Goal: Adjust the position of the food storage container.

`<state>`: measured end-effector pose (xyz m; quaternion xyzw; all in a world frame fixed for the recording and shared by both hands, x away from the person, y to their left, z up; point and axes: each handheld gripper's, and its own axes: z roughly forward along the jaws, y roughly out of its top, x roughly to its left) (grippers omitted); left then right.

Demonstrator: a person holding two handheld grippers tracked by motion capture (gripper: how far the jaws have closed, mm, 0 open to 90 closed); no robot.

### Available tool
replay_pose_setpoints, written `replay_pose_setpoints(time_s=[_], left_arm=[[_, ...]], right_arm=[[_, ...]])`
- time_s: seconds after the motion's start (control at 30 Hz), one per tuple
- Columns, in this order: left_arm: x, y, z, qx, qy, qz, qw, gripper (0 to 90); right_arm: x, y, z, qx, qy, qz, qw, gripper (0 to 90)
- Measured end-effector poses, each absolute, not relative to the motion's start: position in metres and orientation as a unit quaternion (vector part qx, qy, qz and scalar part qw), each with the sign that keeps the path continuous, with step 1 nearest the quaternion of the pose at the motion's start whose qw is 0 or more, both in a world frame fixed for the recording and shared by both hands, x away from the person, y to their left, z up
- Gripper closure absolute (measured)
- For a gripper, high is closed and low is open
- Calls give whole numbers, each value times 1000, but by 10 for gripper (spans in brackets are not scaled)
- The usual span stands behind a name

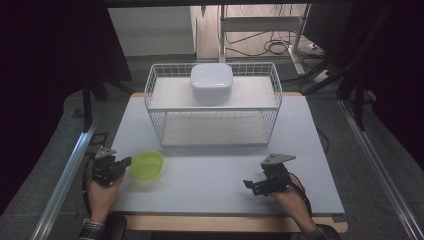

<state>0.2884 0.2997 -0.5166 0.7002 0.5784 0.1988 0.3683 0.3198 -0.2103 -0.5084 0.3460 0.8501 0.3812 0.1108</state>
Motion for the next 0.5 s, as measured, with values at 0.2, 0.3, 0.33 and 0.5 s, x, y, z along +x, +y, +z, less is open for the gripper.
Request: replay_pose_setpoints(time_s=[0.2, 0.3, 0.33, 0.5], left_arm=[[290, 279, -516, 714, 559, 186, 377, 898], [290, 269, -515, 720, 549, 175, 385, 898], [290, 266, -515, 725, 543, 173, 388, 898], [290, 263, -514, 725, 538, 174, 393, 897]], right_arm=[[320, -210, -509, 345, 852, 379, 112, 60], [320, -210, -509, 345, 852, 377, 112, 60], [320, -210, -509, 345, 852, 376, 112, 60], [320, -210, -509, 344, 854, 374, 114, 60]])
